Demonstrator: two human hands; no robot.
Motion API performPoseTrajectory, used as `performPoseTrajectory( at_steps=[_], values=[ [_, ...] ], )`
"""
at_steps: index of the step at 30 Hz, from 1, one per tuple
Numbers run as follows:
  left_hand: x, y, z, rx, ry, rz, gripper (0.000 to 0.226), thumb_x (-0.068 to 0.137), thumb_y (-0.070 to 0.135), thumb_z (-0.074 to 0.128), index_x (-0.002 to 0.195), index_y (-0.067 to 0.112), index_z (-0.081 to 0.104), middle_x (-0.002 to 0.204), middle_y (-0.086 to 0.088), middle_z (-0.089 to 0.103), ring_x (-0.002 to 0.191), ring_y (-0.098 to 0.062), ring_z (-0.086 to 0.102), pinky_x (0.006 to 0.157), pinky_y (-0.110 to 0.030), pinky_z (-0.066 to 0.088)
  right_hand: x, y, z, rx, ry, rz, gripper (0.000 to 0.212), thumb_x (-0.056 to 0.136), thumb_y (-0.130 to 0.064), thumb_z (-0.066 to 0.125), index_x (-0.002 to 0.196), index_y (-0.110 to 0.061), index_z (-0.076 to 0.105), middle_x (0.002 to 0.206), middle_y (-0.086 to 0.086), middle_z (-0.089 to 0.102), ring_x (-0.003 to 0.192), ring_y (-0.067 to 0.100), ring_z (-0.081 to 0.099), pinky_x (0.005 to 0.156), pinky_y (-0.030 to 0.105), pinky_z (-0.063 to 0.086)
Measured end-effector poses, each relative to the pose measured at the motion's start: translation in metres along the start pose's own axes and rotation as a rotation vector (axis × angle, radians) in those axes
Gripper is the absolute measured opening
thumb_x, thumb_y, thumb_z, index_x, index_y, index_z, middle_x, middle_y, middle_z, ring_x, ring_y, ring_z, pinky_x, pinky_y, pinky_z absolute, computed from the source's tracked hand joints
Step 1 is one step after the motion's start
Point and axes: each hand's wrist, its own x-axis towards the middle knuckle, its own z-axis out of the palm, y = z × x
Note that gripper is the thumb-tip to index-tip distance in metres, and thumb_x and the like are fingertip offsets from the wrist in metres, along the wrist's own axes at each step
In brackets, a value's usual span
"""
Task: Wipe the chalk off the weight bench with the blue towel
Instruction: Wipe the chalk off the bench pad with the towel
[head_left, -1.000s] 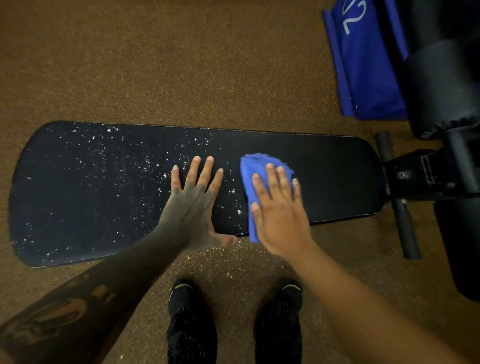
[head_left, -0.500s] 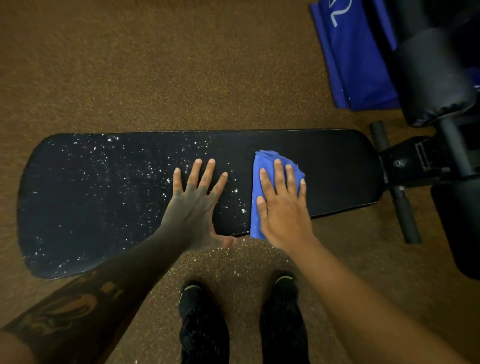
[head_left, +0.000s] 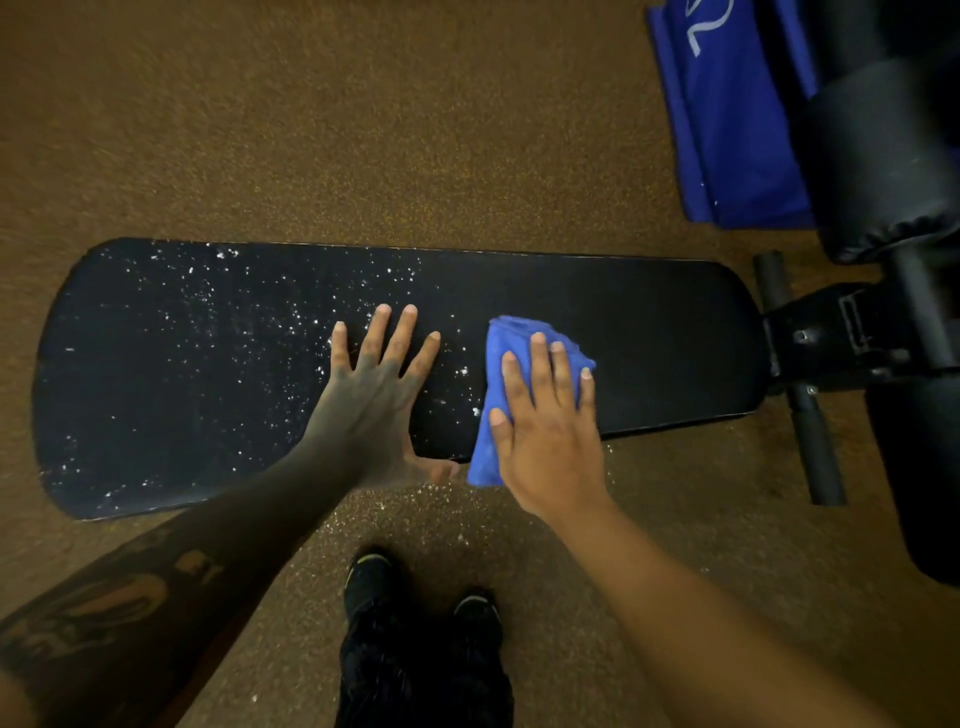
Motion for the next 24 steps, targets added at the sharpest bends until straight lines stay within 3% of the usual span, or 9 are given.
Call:
performPoseTrajectory(
  at_steps=[3, 6, 8, 12, 17, 21, 24],
  values=[
    [-0.002, 0.0, 0.0, 0.01, -0.01, -0.021, 0.144, 0.049, 0.107, 0.024, 0.156, 0.016, -0.006, 0.164, -0.017, -0.017, 0.151, -0.038, -0.015, 0.118, -0.068, 0.002, 0.003, -0.008, -0.001, 0.054, 0.017, 0.2, 0.063, 0.102, -0.045, 0.015, 0.157, -0.014, 0.013, 0.165, 0.018, -0.001, 0.152, 0.035, -0.002, 0.121, 0.058, 0.01],
    [-0.003, 0.001, 0.001, 0.017, -0.009, -0.021, 0.145, 0.048, 0.108, 0.023, 0.156, 0.017, -0.008, 0.164, -0.017, -0.018, 0.151, -0.039, -0.014, 0.118, -0.068, 0.002, -0.011, -0.028, 0.007, 0.052, -0.007, -0.016, 0.063, 0.104, -0.046, 0.015, 0.157, -0.015, 0.005, 0.165, 0.016, -0.005, 0.152, 0.033, -0.007, 0.122, 0.056, 0.006],
    [-0.004, -0.001, 0.002, 0.019, -0.01, -0.009, 0.145, 0.047, 0.108, 0.023, 0.156, 0.017, -0.007, 0.164, -0.017, -0.016, 0.151, -0.039, -0.013, 0.118, -0.068, 0.003, -0.007, -0.019, 0.007, 0.027, -0.009, -0.065, 0.062, 0.104, -0.047, 0.014, 0.158, -0.016, 0.007, 0.166, 0.015, -0.001, 0.153, 0.031, -0.004, 0.122, 0.055, 0.008],
    [-0.009, -0.008, 0.004, 0.036, -0.002, -0.005, 0.144, 0.049, 0.106, 0.027, 0.156, 0.015, -0.004, 0.165, -0.018, -0.013, 0.151, -0.039, -0.012, 0.117, -0.069, 0.006, 0.002, -0.02, 0.003, 0.102, 0.046, 0.237, 0.062, 0.103, -0.043, 0.017, 0.157, -0.013, 0.015, 0.165, 0.017, 0.001, 0.153, 0.033, -0.001, 0.122, 0.055, 0.008],
    [-0.011, -0.009, 0.004, 0.02, -0.005, -0.001, 0.145, 0.047, 0.108, 0.016, 0.156, 0.014, -0.004, 0.164, -0.018, -0.015, 0.151, -0.038, -0.012, 0.118, -0.068, 0.003, -0.001, -0.038, 0.005, 0.049, 0.008, -0.004, 0.063, 0.103, -0.045, 0.015, 0.157, -0.013, 0.008, 0.165, 0.016, -0.002, 0.153, 0.032, -0.005, 0.123, 0.054, 0.005],
    [-0.013, -0.014, 0.005, 0.05, -0.008, 0.002, 0.145, 0.048, 0.107, 0.022, 0.156, 0.014, -0.007, 0.164, -0.018, -0.017, 0.151, -0.039, -0.013, 0.118, -0.068, 0.005, 0.01, -0.03, -0.001, 0.101, 0.033, 0.252, 0.065, 0.101, -0.044, 0.017, 0.157, -0.013, 0.012, 0.165, 0.017, -0.002, 0.153, 0.033, -0.005, 0.122, 0.056, 0.008],
    [-0.016, -0.018, 0.005, 0.039, 0.001, -0.015, 0.143, 0.049, 0.106, 0.022, 0.156, 0.014, -0.005, 0.164, -0.017, -0.016, 0.151, -0.039, -0.012, 0.117, -0.068, 0.005, 0.005, -0.047, -0.002, 0.086, -0.005, 0.055, 0.07, 0.1, -0.051, 0.02, 0.158, -0.013, 0.006, 0.165, 0.017, -0.006, 0.152, 0.032, -0.008, 0.123, 0.053, 0.003]
  ],
)
